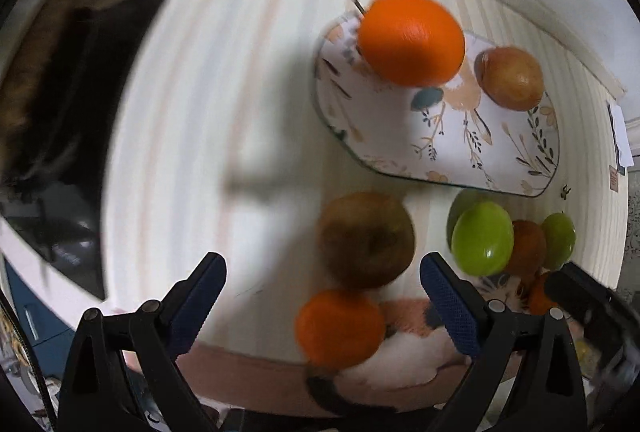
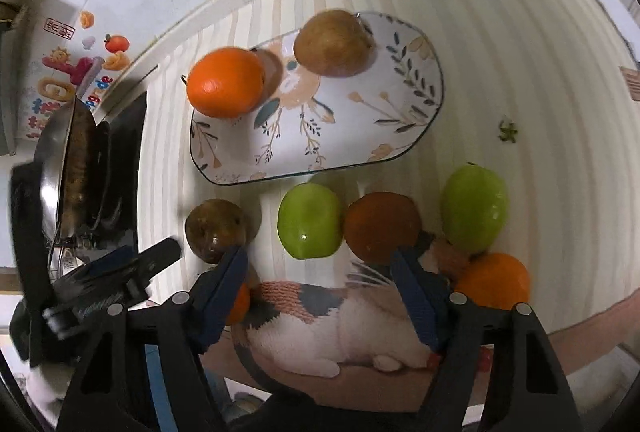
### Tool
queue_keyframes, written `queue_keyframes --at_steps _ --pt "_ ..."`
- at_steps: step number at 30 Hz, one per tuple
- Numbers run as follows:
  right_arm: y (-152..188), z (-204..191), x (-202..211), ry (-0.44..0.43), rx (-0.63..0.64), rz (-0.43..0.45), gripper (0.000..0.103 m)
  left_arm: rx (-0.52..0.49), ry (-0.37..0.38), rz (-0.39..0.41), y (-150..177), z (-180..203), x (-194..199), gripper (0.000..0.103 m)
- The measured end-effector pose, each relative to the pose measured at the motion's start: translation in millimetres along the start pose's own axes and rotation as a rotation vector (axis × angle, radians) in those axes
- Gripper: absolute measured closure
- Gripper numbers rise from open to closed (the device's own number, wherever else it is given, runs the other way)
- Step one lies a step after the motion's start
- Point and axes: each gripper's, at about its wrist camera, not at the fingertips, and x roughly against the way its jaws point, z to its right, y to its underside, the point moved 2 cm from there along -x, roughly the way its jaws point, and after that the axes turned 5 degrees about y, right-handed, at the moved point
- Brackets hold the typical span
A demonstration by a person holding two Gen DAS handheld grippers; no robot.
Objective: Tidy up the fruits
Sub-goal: 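Grasp a brown kiwi-like fruit with the left tool while the right tool grasps a green apple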
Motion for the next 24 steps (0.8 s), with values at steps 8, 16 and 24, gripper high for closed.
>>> queue_keyframes --at_steps 8,16,24 --pt "-13 -13 -17 -0.012 0.044 -0.037 0.027 -0.04 -0.004 -0.067 -12 15 -44 0.038" --pt "-27 -45 -40 0.062 0.203 -0.106 0.027 0.031 -0.021 -0.047 6 -25 -36 0.037" --pt "-29 -82 -89 0.295 0.446 -0.223 0.029 0.082 0.022 -0.084 12 -37 -44 0.036"
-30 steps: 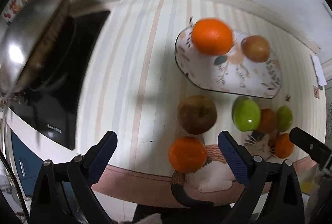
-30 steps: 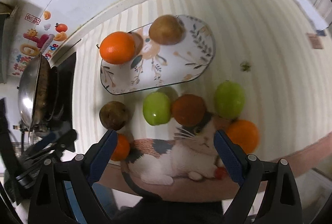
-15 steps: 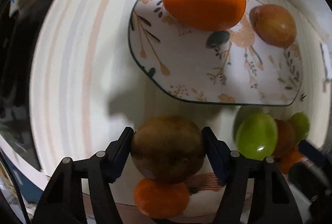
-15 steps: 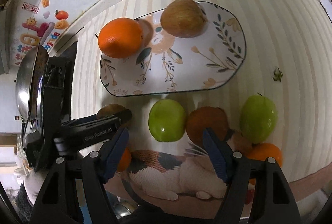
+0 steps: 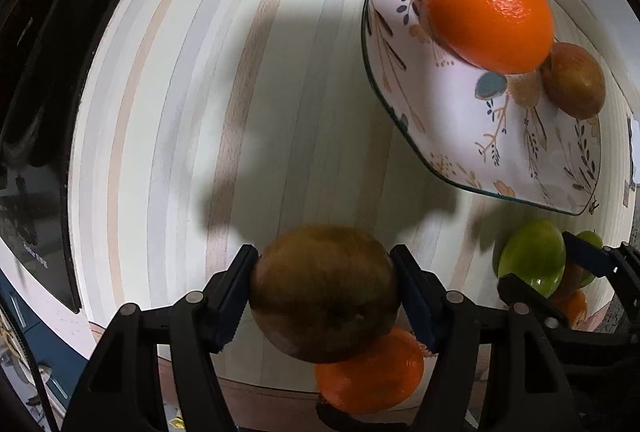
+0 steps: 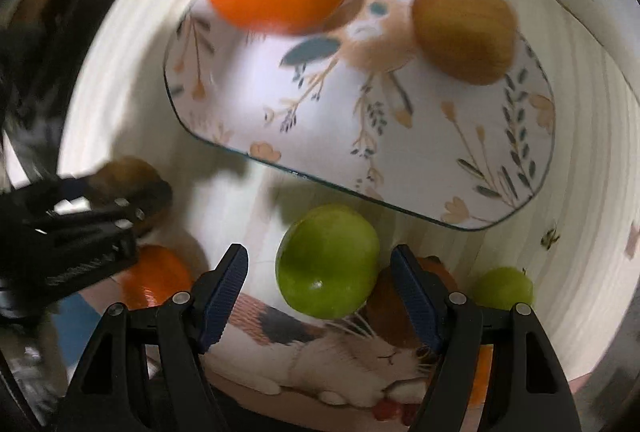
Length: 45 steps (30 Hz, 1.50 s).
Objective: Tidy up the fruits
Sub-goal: 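Grasp a brown kiwi-like fruit with the left tool while the right tool grasps a green apple, then place both held fruits on the floral plate and open both tools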
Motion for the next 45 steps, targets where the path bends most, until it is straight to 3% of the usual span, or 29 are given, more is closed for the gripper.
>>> queue_keyframes --at_steps 2,4,10,15,22,26,31,37,45 --pt "-2 -6 -4 0.045 0.029 0.0 0.042 0.002 0.0 0.003 3 -2 -1 0.038" --pt "-1 -7 -5 0.083 0.037 0.009 0.043 0.001 0.001 0.008 1 -4 -1 0.038" --pt "21 -14 -8 -0.05 -0.003 -0.032 0.043 -0.016 0.015 0.002 -1 -4 5 0.037" --pt "36 -5 -8 -0.091 -0.094 0.009 0.042 -0.011 0.02 -0.031 -1 -9 -2 0.037" --pt "44 13 -9 -0.14 -0.147 0.03 0.043 -0.035 -0.031 0.007 3 7 0 0.038" --pt "50 17 -1 -0.138 -0.159 0.056 0.043 -0.054 -0.015 0.043 3 23 20 0.038" --pt "61 41 32 -0.216 -0.226 0.119 0.043 -0.088 0.055 0.121 -5 48 66 0.038" --pt "39 74 72 -0.205 -0.272 0.222 0.043 -0.119 0.106 0.124 -37 77 80 0.038" --pt "-12 95 49 -0.1 -0.295 0.226 0.043 -0.081 0.107 0.005 -80 75 39 0.038"
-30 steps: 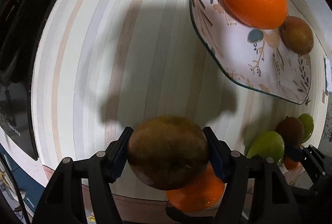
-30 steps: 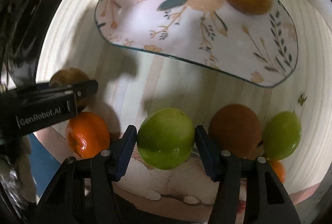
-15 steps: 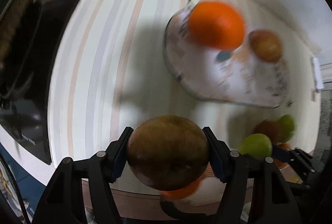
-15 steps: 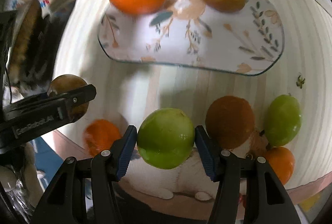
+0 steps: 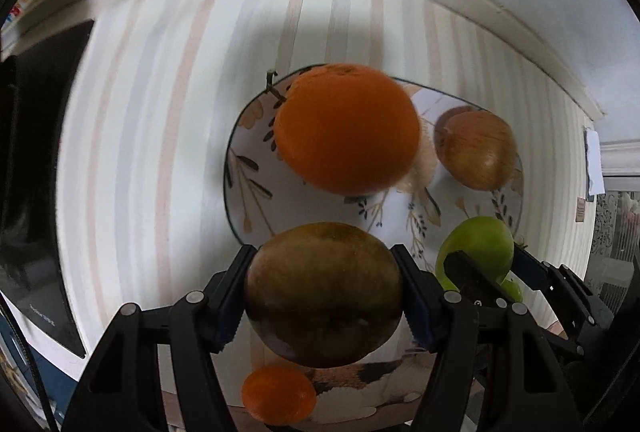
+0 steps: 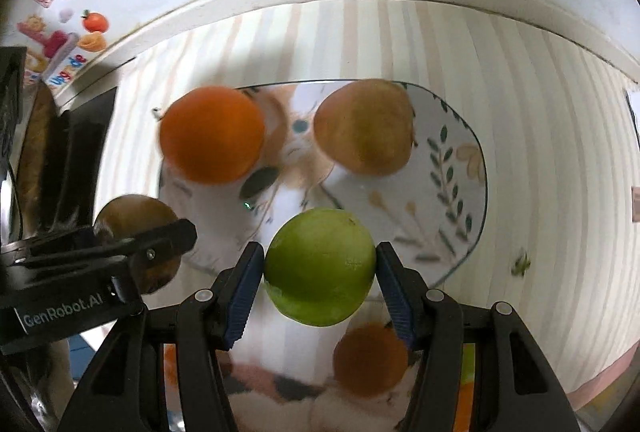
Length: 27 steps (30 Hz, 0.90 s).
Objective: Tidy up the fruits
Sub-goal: 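Place both held fruits on the floral plate and open both tools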
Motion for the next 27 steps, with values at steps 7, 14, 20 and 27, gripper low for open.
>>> queue_keyframes --at_steps 7,14,20,27 --pt "-4 -10 -25 0.008 0.017 -0.035 0.043 -0.003 -0.019 -0.032 -13 -4 -14 0.038" --pt "-11 -22 -43 0.009 0.021 -0.056 0.042 -0.007 -0.04 -0.065 -18 -1 -29 0.038" --pt "-17 -21 -42 -0.03 0.001 -0.079 0.029 0.016 -0.045 -0.067 -18 -6 -26 0.037" --pt "-13 -14 -29 -0.013 -0.027 -0.114 0.01 -0.019 -0.036 -0.026 -18 -3 -3 0.017"
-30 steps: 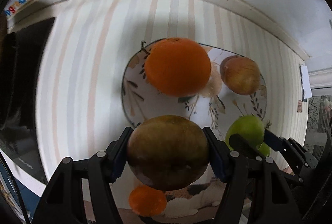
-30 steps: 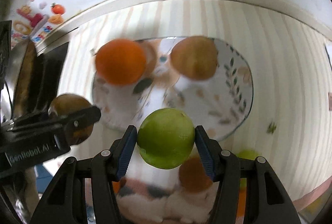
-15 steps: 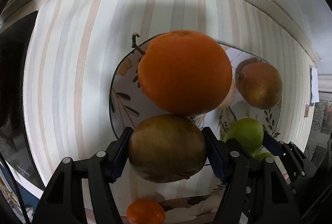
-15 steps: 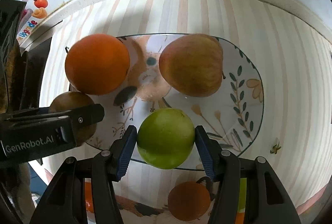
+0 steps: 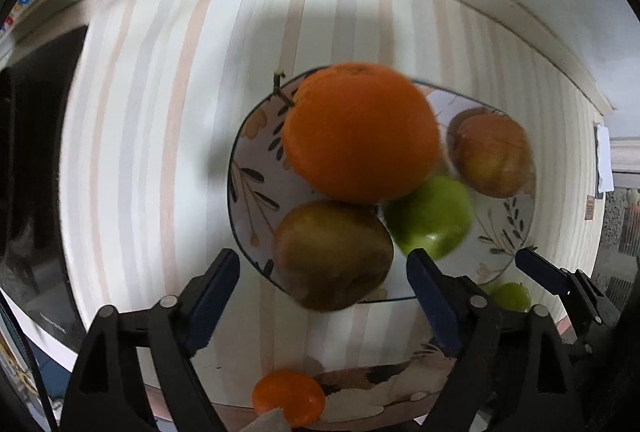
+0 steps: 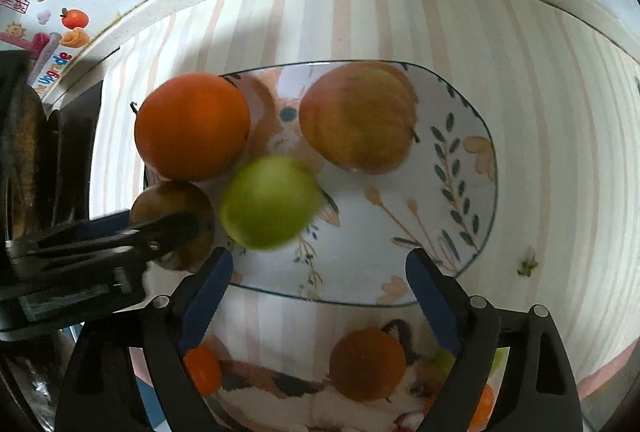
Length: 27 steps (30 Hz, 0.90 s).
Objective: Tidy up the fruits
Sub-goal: 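Place both held fruits on the floral plate and open both tools, then grasp an orange with the left tool while the right tool grasps a brown fruit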
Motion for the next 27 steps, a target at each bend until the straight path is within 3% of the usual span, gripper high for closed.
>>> queue_keyframes --at_steps 6,15,27 --pt "14 4 15 0.073 0.005 0.011 0.008 -0.026 -0.042 0.077 10 1 25 0.017" --pt "40 7 58 0.123 -0.003 0.088 0.008 -0.072 -0.119 0.226 49 0 75 0.017" --pt "82 10 125 0.139 -0.023 0.223 0.008 -0.097 -0.127 0.368 105 8 135 0.017"
